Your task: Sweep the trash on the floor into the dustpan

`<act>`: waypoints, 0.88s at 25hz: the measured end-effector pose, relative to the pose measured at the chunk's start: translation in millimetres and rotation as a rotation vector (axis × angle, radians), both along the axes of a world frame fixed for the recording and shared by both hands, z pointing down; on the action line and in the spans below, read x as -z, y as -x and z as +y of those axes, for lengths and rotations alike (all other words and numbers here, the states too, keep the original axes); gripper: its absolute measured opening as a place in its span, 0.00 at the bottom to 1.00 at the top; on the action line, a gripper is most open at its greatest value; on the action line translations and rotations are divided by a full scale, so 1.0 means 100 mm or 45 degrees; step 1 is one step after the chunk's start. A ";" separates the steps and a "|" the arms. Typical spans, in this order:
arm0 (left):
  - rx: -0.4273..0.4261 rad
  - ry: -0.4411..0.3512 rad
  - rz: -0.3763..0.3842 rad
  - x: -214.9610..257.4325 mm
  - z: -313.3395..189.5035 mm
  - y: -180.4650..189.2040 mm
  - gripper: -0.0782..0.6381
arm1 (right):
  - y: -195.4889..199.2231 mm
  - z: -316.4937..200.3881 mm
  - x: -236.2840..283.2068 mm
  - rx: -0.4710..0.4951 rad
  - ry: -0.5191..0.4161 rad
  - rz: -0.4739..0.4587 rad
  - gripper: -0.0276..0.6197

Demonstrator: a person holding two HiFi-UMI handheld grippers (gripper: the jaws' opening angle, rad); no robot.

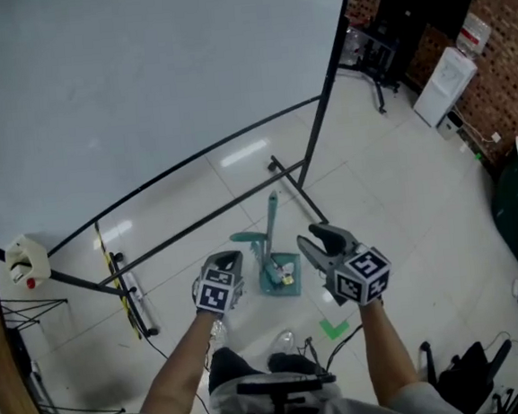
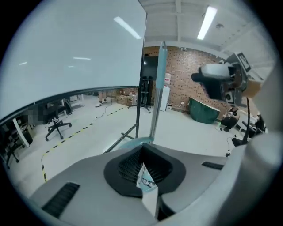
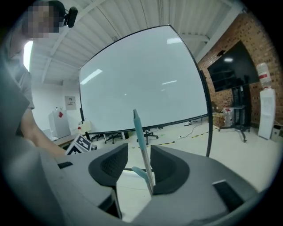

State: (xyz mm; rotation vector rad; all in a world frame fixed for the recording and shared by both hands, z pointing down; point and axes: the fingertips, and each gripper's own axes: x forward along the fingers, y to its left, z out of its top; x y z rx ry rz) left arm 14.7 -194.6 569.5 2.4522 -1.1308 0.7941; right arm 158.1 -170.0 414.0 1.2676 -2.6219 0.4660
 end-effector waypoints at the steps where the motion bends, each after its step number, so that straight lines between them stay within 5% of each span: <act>1: -0.024 -0.014 0.023 0.15 -0.03 0.00 0.11 | 0.01 0.01 0.06 -0.037 -0.027 0.006 0.27; 6: -0.211 -0.061 0.200 0.92 -0.14 -0.23 0.11 | 0.04 0.01 0.46 -0.199 -0.163 0.017 0.05; 14: -0.412 -0.224 0.318 1.82 -0.19 -0.33 0.11 | 0.24 0.03 0.89 -0.349 -0.272 -0.046 0.05; 22: -0.514 -0.273 0.384 2.11 -0.20 -0.39 0.11 | 0.42 0.02 1.02 -0.407 -0.320 -0.019 0.05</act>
